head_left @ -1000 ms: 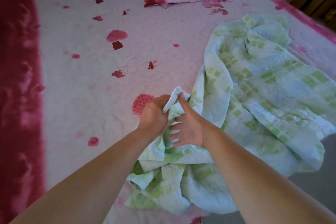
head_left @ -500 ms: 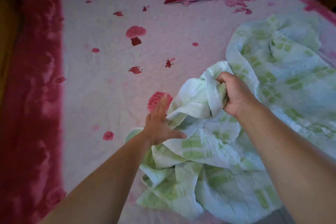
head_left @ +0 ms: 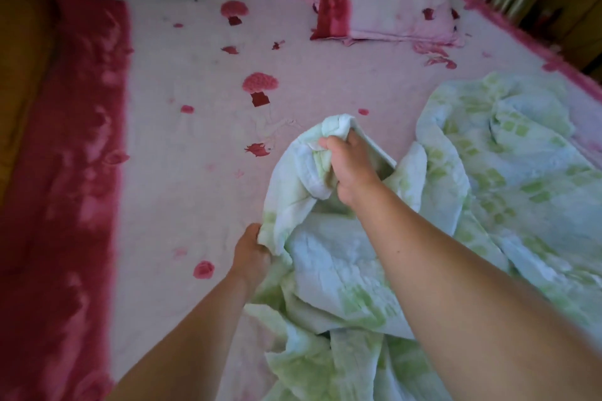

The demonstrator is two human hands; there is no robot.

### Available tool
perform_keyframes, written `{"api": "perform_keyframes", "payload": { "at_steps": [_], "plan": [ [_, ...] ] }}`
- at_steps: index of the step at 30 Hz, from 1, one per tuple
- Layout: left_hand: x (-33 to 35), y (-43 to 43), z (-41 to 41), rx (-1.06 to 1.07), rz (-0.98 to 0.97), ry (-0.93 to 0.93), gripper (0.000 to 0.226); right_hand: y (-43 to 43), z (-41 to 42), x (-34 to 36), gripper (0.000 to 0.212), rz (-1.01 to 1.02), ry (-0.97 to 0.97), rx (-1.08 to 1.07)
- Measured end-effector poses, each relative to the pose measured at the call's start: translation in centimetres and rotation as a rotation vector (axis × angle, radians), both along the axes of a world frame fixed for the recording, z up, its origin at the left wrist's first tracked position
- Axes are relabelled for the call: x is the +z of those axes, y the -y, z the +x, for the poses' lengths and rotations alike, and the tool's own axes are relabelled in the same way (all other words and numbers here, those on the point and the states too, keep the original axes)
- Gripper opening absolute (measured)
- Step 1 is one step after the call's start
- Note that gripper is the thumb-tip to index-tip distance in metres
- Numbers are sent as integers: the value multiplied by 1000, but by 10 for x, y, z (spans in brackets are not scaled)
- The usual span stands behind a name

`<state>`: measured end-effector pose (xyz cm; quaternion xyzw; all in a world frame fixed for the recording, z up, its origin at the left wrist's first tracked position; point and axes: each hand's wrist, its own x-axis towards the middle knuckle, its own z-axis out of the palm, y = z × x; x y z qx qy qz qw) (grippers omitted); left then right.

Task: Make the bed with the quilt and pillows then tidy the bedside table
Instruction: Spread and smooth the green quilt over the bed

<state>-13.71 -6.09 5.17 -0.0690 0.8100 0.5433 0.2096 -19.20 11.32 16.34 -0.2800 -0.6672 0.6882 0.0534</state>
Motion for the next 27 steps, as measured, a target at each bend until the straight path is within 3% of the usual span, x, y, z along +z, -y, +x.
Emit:
{"api": "perform_keyframes", "payload": {
  "at_steps": [3, 8, 19, 27],
  "plan": [
    [11, 33, -18, 80, -2, -10, 17, 36, -23, 8, 20, 40, -46, 44],
    [34, 102, -45, 255, 63, -61, 8, 120, -75, 37, 33, 102, -122, 140],
    [69, 264, -116, 504, -73, -151, 26, 294, -186, 74, 46, 136, -224, 266],
    [57, 343, -186, 573, -138, -135, 19, 370, -268, 63, 55, 196, -313, 280]
  ]
}}
